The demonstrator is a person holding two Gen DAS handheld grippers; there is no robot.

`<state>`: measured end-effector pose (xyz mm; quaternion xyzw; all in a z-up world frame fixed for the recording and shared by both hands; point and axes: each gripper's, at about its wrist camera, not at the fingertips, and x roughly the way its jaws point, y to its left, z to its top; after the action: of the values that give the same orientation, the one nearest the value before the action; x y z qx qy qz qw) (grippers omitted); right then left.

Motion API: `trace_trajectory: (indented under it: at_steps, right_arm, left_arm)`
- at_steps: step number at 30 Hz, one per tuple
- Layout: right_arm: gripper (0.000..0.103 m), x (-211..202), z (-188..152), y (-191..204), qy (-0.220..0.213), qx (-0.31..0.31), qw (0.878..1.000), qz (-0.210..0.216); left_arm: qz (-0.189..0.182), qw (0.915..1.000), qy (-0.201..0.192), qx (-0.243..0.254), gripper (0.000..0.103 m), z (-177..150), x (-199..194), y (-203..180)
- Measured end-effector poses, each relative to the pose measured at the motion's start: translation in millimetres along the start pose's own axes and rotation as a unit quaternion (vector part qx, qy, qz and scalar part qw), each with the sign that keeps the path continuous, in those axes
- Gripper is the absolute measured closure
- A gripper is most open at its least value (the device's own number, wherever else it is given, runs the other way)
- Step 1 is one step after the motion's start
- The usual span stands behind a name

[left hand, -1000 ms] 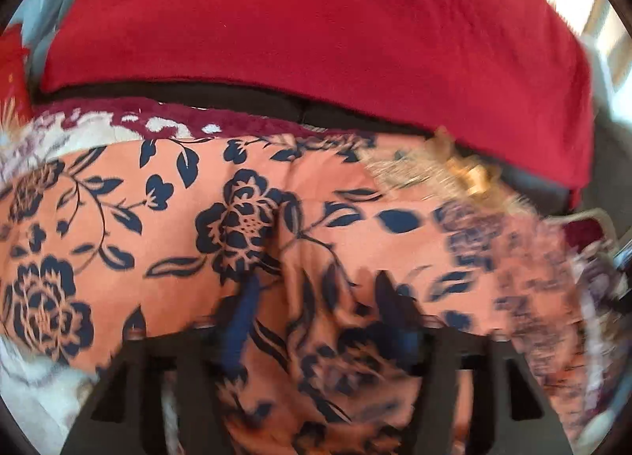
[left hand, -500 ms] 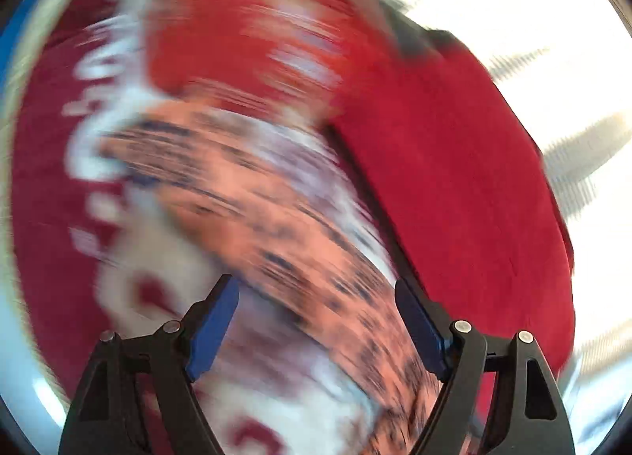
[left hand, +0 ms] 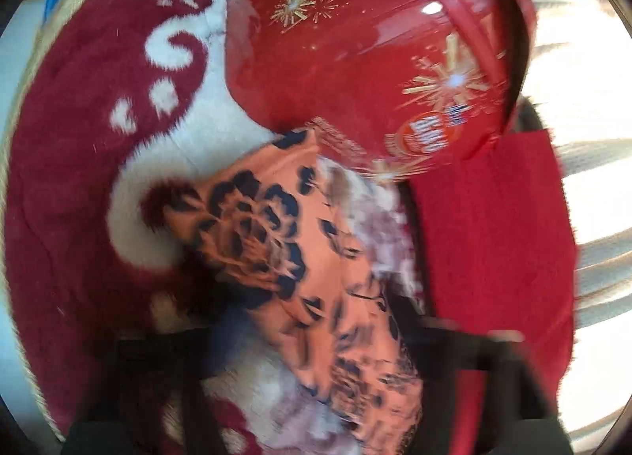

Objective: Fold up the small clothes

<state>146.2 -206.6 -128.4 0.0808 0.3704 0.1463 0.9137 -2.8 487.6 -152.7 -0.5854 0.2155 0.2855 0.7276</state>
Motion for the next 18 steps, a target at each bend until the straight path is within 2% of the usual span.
trace_trajectory:
  at_steps: [1, 3, 4, 6, 8, 10, 12, 14, 15, 17, 18]
  right_arm:
    - [0.012, 1, 0, 0, -0.001, 0.002, 1.0, 0.002]
    - [0.012, 1, -3, 2, -0.004, 0.006, 1.0, 0.007]
    - [0.012, 2, -4, 3, -0.006, 0.008, 1.0, 0.01]
    - [0.012, 0, -5, 1, -0.01, 0.014, 1.0, 0.017]
    - [0.012, -1, -6, -1, -0.014, 0.021, 0.999, 0.025]
    - [0.012, -3, -6, -4, -0.018, 0.026, 0.999, 0.032]
    - [0.012, -4, -7, -7, -0.022, 0.034, 0.998, 0.043]
    - [0.012, -6, -7, -12, -0.028, 0.046, 0.997, 0.058]
    - [0.012, -6, -7, -13, -0.03, 0.05, 0.996, 0.063]
    - [0.012, -8, -8, -18, -0.035, 0.058, 0.995, 0.075]
    - [0.012, -9, -8, -20, -0.037, 0.062, 0.994, 0.08]
  left_arm:
    - [0.022, 0.9996, 0.015, 0.002, 0.098, 3, 7, 0]
    - [0.036, 0.9992, 0.018, -0.003, 0.099, 5, 12, -2]
    - [0.048, 0.9986, 0.006, 0.024, 0.099, 3, 7, -13]
    - [0.041, 0.9941, -0.019, 0.098, 0.099, -10, -8, -50]
    - [0.017, 0.982, -0.045, 0.183, 0.099, -37, -27, -99]
    - [-0.021, 0.9603, -0.063, 0.271, 0.099, -78, -47, -155]
    - [-0.067, 0.9346, -0.065, 0.343, 0.099, -129, -62, -209]
    - [-0.121, 0.9029, -0.054, 0.409, 0.099, -191, -76, -260]
    - [-0.144, 0.8896, -0.045, 0.431, 0.099, -216, -82, -277]
    - [-0.191, 0.8563, -0.021, 0.479, 0.099, -280, -90, -315]
    - [-0.207, 0.8426, -0.008, 0.497, 0.099, -308, -92, -327]
